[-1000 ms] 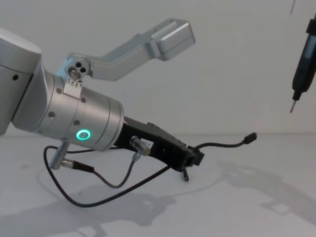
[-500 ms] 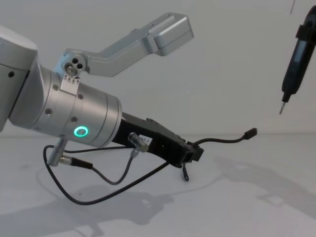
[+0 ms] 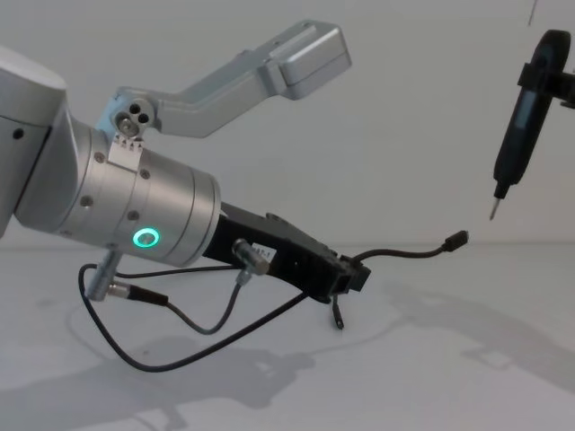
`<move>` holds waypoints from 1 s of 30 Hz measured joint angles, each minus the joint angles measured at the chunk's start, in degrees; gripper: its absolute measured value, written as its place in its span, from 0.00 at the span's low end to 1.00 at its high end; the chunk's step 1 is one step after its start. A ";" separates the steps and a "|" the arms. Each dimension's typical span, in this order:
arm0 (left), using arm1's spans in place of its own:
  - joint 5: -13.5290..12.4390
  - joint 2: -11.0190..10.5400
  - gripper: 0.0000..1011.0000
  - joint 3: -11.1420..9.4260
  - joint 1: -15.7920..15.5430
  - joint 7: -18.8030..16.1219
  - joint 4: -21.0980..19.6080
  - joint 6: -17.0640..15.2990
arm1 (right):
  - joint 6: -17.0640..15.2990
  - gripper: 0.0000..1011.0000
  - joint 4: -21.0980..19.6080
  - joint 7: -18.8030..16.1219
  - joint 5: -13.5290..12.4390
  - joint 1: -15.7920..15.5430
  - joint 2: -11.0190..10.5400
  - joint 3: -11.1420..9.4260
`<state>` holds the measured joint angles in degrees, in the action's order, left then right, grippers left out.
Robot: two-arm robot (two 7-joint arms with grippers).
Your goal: Pick up the data cable with the one hand.
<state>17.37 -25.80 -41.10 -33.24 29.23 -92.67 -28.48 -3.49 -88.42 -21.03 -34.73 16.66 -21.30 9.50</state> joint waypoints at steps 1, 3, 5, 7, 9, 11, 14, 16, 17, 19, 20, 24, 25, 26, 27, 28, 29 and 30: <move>0.00 0.00 0.04 0.00 0.00 0.00 0.00 0.00 | 0.06 0.28 0.20 -0.11 -0.04 0.12 0.02 0.07; 0.00 -0.01 0.04 0.01 0.00 0.00 -0.01 0.02 | 0.27 0.28 0.80 -0.36 -0.18 0.49 0.07 0.39; 0.00 -0.03 0.04 0.02 0.00 0.00 -0.02 0.04 | 0.41 0.28 1.13 -0.55 -0.30 0.70 0.12 0.55; 0.01 -0.03 0.04 0.03 0.00 0.00 -0.03 0.05 | 0.54 0.28 1.57 -0.80 -0.45 1.01 0.17 0.80; 0.00 -0.04 0.04 0.03 0.00 0.00 -0.04 0.06 | 0.67 0.28 2.05 -1.05 -0.60 1.32 0.20 1.06; 0.01 -0.05 0.04 0.02 0.00 0.00 -0.05 0.08 | 0.73 0.28 2.35 -1.15 -0.66 1.51 0.20 1.23; 0.00 -0.05 0.04 0.03 0.00 -0.01 -0.05 0.09 | 0.84 0.28 2.80 -1.37 -0.85 1.82 0.20 1.53; 0.00 -0.05 0.04 0.02 0.00 -0.01 -0.05 0.09 | 0.88 0.28 3.04 -1.52 -0.97 1.98 0.17 1.72; 0.00 -0.05 0.04 0.03 0.00 -0.01 -0.05 0.09 | 0.90 0.28 3.12 -1.56 -1.02 2.03 0.16 1.78; 0.00 -0.05 0.04 0.02 0.00 -0.01 -0.06 0.09 | 0.91 0.28 3.33 -1.67 -1.14 2.18 0.11 1.95; 0.00 -0.05 0.04 0.03 0.00 -0.01 -0.05 0.09 | 0.91 0.28 3.40 -1.70 -1.19 2.22 0.09 2.01; 0.01 -0.05 0.04 0.02 0.00 -0.01 -0.05 0.09 | 0.91 0.28 3.70 -1.95 -1.50 2.46 -0.05 2.32; 0.00 -0.05 0.04 0.02 0.00 -0.01 -0.05 0.09 | 0.91 0.28 3.74 -1.97 -1.55 2.49 -0.07 2.37; 0.01 -0.05 0.04 0.02 0.00 -0.01 -0.05 0.09 | 0.92 0.28 3.78 -2.00 -1.61 2.52 -0.10 2.43; 0.00 -0.05 0.04 0.02 0.00 -0.01 -0.05 0.09 | 0.91 0.28 3.81 -2.01 -1.64 2.54 -0.13 2.48; 0.01 -0.05 0.04 0.02 0.00 -0.01 -0.05 0.09 | 0.92 0.28 3.87 -2.04 -1.75 2.60 -0.18 2.58; 0.00 -0.05 0.04 0.02 0.00 -0.01 -0.05 0.09 | 0.91 0.28 3.90 -2.05 -1.79 2.63 -0.21 2.63; 0.01 -0.05 0.04 0.02 0.00 -0.01 -0.05 0.09 | 0.91 0.28 3.95 -2.06 -1.85 2.67 -0.27 2.72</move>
<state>17.37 -25.85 -41.09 -33.24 29.22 -92.72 -28.38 -2.58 -84.47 -23.09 -36.58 19.33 -21.57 12.22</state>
